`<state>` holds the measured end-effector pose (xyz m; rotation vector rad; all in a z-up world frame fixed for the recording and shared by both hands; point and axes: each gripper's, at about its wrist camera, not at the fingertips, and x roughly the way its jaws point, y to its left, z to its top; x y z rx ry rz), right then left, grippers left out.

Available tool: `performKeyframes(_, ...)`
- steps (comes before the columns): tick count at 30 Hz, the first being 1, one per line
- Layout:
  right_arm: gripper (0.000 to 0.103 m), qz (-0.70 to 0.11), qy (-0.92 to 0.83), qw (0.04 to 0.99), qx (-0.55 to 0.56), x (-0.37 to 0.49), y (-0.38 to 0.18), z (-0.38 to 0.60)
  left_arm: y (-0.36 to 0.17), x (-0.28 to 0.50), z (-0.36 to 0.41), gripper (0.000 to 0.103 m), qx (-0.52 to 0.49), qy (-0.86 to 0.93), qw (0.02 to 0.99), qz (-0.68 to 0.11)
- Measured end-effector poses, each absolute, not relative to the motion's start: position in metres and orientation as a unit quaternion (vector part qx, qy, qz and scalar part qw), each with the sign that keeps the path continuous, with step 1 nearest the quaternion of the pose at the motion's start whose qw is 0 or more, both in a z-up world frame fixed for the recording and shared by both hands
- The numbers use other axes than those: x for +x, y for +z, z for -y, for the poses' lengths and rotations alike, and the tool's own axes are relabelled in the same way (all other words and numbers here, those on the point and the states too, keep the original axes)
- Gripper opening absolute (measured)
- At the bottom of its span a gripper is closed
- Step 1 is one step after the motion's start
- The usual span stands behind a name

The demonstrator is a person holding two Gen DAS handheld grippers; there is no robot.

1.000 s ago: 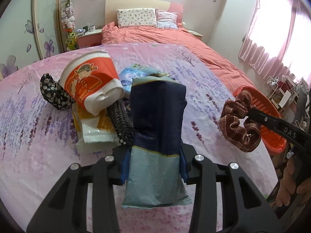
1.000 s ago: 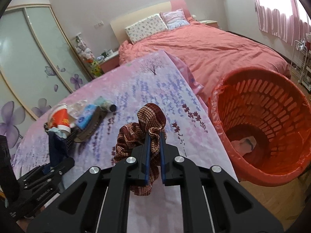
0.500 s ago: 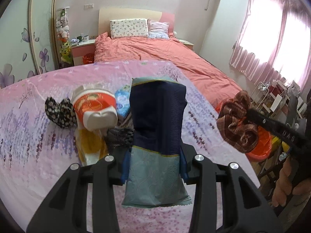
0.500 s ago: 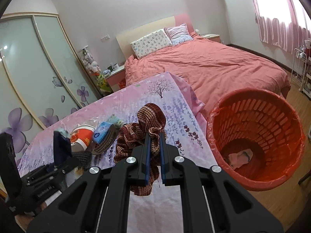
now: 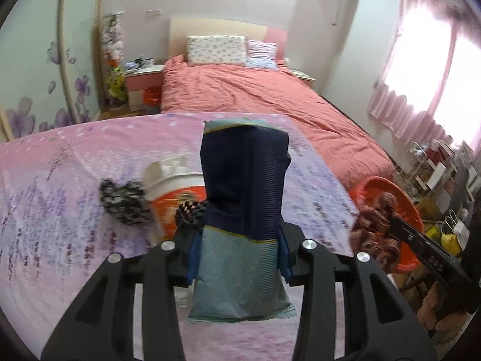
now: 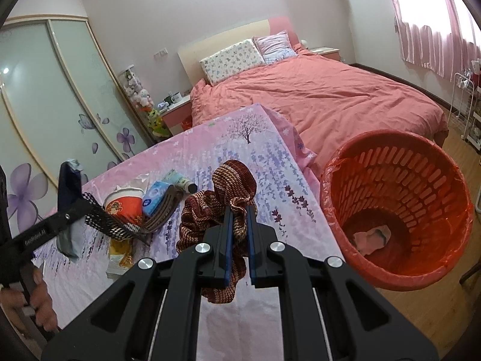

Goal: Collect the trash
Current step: 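Lift the cloth bag with the left tool while the right tool holds the scrunchie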

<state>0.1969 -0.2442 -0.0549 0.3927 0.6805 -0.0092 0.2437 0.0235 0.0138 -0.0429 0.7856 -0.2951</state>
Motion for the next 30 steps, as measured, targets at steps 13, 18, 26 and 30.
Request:
performKeyframes(13, 0.009, -0.387, 0.003, 0.908, 0.163, 0.225, -0.093, 0.205, -0.041, 0.256, -0.123, 0.045, -0.042, -0.054, 0.900, -0.431)
performKeyframes(18, 0.009, -0.399, 0.002, 0.905, 0.152, 0.227, -0.101, 0.193, -0.056, 0.255, -0.141, 0.047, -0.046, -0.037, 0.895, -0.442)
performKeyframes(26, 0.009, -0.403, 0.001, 0.903, 0.149, 0.228, -0.101, 0.191, -0.072, 0.246, -0.157, 0.064, -0.054, -0.018, 0.891, -0.451)
performKeyframes(30, 0.009, -0.406, 0.002, 0.902, 0.149, 0.229, -0.103, 0.190, -0.077, 0.235, -0.152, 0.069, -0.054, -0.029, 0.892, -0.448)
